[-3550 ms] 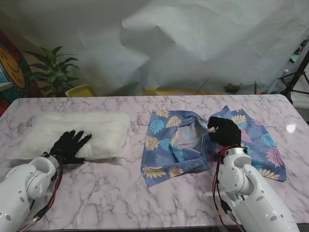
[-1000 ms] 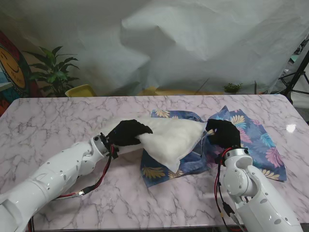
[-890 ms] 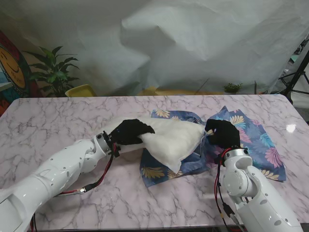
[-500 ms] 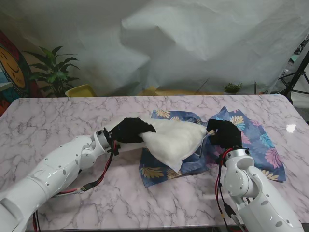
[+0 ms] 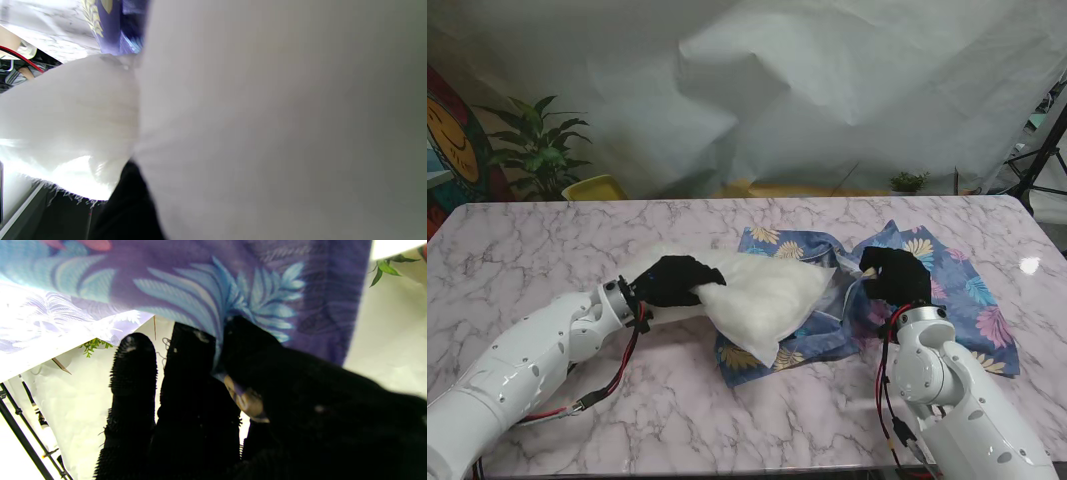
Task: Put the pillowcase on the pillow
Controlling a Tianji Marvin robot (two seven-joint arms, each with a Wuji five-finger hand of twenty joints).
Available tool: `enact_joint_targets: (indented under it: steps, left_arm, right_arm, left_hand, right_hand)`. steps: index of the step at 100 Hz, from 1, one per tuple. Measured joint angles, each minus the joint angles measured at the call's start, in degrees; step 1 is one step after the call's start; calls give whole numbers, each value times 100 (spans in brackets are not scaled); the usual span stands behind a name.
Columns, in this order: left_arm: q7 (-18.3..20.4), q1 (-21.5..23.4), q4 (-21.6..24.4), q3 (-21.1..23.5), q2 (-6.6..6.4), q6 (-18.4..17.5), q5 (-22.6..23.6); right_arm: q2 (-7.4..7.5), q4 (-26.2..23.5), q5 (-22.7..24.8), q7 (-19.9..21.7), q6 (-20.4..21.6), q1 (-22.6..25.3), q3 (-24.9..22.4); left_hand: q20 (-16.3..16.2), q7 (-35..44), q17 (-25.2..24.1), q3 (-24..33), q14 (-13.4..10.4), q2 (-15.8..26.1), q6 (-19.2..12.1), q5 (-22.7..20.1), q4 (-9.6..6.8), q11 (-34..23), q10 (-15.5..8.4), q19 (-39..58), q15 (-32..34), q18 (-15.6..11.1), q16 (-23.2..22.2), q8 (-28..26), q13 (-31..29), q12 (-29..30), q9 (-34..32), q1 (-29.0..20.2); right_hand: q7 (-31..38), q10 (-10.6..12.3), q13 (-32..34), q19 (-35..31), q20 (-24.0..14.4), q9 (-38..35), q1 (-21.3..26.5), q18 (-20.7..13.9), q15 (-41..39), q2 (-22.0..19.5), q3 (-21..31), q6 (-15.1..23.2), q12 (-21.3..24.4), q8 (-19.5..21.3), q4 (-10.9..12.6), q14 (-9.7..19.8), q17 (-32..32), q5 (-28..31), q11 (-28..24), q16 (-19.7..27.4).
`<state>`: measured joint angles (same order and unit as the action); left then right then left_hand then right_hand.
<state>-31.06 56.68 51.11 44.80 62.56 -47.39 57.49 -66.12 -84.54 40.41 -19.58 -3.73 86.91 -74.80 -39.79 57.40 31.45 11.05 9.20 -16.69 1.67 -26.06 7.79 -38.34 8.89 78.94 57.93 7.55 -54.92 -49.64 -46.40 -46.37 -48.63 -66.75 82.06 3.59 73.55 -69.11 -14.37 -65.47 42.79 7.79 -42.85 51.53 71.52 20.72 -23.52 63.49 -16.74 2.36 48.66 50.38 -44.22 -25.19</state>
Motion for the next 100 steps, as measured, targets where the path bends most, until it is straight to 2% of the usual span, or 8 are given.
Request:
enact_joint_targets:
  steps: [23,42,54,76,81,95,100]
  left_arm:
    - [-345,-303,-398,-602,85,-123,-97]
    - [-644,-496,-610,-961,279,100,-298]
    - [-792,-652,-738,-1274,447,412,-555]
    - [-800,-1024,-1278,-1720,906,503,-1023]
    - [-690,-1031,-1238,-1705,950,659,-1130]
    - [159,-1079,-1066,-1728,973,832,-1511]
    - [229,-1128,-1068,-1833,980,886,-1531]
  right_arm:
    - [10,12,64,-8,101,-41,42]
    - [42,-17,155,-9,347,-18,118]
    - [73,-93,233,27,491,26,184]
    - [125,-406,384,210,698,223,214]
    - [133,-457,420,243,741,260,217]
    - [147,-528,455,279,832,323,218]
    - [147,-536,449,279,866,331,219]
  left_hand:
    - [-11,8,0,0,-1,0,0,-1,0,0,0,0,25,-1,-60,0,-6,-65,-5,0]
    - [-66,9,0,0,-1,0,0,-1,0,0,0,0,26,-1,-60,0,-7,-69,-6,0]
    - [-66,9,0,0,-1,0,0,-1,0,0,0,0,26,-1,-60,0,-7,-69,-6,0]
    - [-67,22,-8,0,-3,0,0,-1,0,0,0,0,26,-2,-60,-1,-7,-70,-6,0]
    - [-67,37,-47,0,-8,0,0,-1,0,0,-1,0,26,-2,-60,-1,-7,-70,-6,0]
    - [-68,75,-58,0,-10,0,0,-1,0,0,-2,0,26,-2,-60,-1,-7,-70,-6,0]
    - [-69,76,-58,0,-10,0,0,-1,0,0,-2,0,26,-2,-60,-1,-7,-70,-6,0]
  right_hand:
    - [0,0,0,30,-7,0,0,3,0,0,0,0,0,0,0,0,0,0,0,0]
    - [0,0,0,32,-11,0,0,4,0,0,0,0,0,0,0,0,-9,0,0,0]
    - [0,0,0,33,-12,0,0,5,0,0,0,-1,0,0,0,0,-29,0,0,0]
    - [0,-4,1,43,-14,0,0,6,0,0,0,-1,0,0,0,0,-59,0,0,-1]
    - [0,-9,1,45,-14,0,0,6,0,0,0,-1,0,0,0,0,-59,0,0,-1]
    - [0,-32,1,45,-15,0,1,6,0,0,0,-1,-2,0,1,0,-62,0,0,-2]
    - [0,-33,1,46,-16,0,1,7,0,0,0,-1,-2,0,1,0,-62,0,0,-2]
